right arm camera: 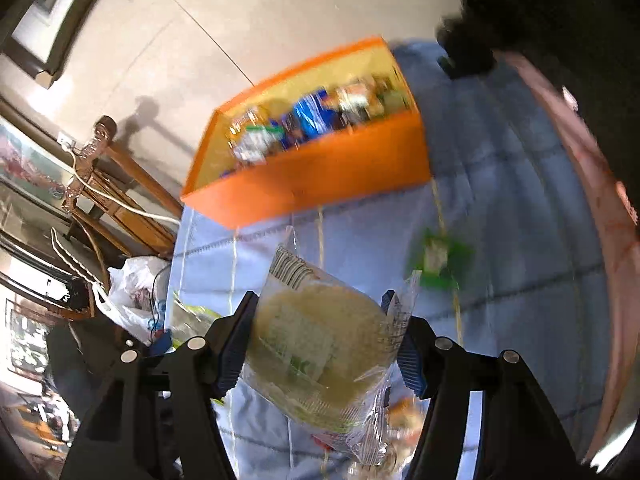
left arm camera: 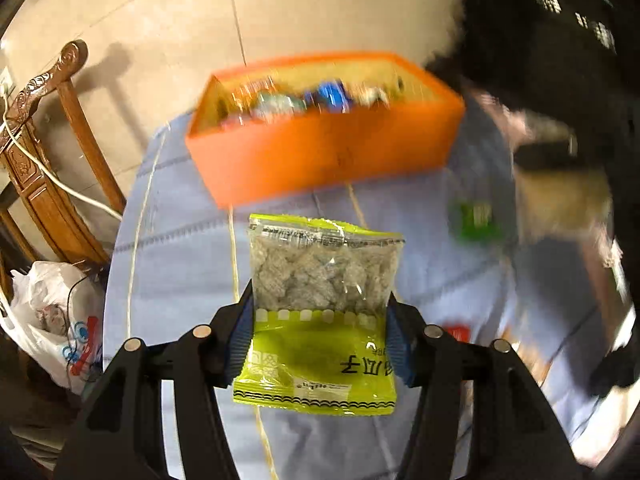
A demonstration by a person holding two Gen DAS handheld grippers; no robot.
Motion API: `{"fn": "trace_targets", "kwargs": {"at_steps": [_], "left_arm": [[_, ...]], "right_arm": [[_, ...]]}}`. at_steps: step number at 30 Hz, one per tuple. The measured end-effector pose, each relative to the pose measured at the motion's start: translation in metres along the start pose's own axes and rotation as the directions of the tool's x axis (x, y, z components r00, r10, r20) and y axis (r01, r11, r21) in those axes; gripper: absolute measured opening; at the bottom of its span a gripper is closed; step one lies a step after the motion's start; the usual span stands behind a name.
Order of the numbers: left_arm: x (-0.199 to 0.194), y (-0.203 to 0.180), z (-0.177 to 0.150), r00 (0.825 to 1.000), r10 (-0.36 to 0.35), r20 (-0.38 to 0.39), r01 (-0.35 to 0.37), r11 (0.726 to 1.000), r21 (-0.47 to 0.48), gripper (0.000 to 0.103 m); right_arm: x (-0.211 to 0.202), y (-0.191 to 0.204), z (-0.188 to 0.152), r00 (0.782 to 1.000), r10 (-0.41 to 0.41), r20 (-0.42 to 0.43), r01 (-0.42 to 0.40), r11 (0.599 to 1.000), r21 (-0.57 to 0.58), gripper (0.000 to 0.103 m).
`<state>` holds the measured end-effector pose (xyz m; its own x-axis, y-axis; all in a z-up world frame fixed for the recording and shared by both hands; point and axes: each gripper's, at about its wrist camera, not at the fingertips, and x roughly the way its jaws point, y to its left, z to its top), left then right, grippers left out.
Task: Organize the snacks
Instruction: 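Carry both packs over the orange box and release them inside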
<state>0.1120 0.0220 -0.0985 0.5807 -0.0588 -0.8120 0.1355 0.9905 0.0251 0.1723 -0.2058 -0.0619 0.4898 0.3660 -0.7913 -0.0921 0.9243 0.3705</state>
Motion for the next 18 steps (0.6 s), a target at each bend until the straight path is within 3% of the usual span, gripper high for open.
{"fn": "trace_targets", "kwargs": {"at_steps": [2,6,8,11,14,18], "left_arm": [[0.0,0.006,0.024,1.0,-0.022,0.02,0.023,0.999,-0.043,0.055],[-0.002,0.011,0.069,0.996,0.014,0.085,-0.01,0.999,-0.042,0.056],[-0.006,0.011,0.085,0.993,-0.04,0.109,0.047,0.997,-0.06,0.056],[0.006,0.007,0.121,0.992,-0.056,0.109,0.062,0.997,-0.049,0.056],[0.014,0.011,0.154,0.992,-0.045,0.119,0.053,0.996,-0.067,0.056],[0.023,0.02,0.189,0.993,0.032,0.117,-0.02,0.995,-0.102,0.056]], "right_arm": [[-0.006,0.01,0.017,0.998,-0.039,0.053,0.042,0.998,-0.052,0.063],[-0.009,0.02,0.053,0.993,-0.059,0.105,0.069,0.993,-0.098,0.063],[-0.006,0.027,0.074,0.985,-0.102,0.14,0.121,0.983,-0.136,0.063],[0.008,0.035,0.102,0.98,-0.125,0.155,0.155,0.968,-0.196,0.063],[0.018,0.037,0.127,0.972,-0.139,0.189,0.178,0.963,-0.203,0.063],[0.027,0.038,0.153,0.965,-0.144,0.22,0.187,0.965,-0.187,0.063]]}}
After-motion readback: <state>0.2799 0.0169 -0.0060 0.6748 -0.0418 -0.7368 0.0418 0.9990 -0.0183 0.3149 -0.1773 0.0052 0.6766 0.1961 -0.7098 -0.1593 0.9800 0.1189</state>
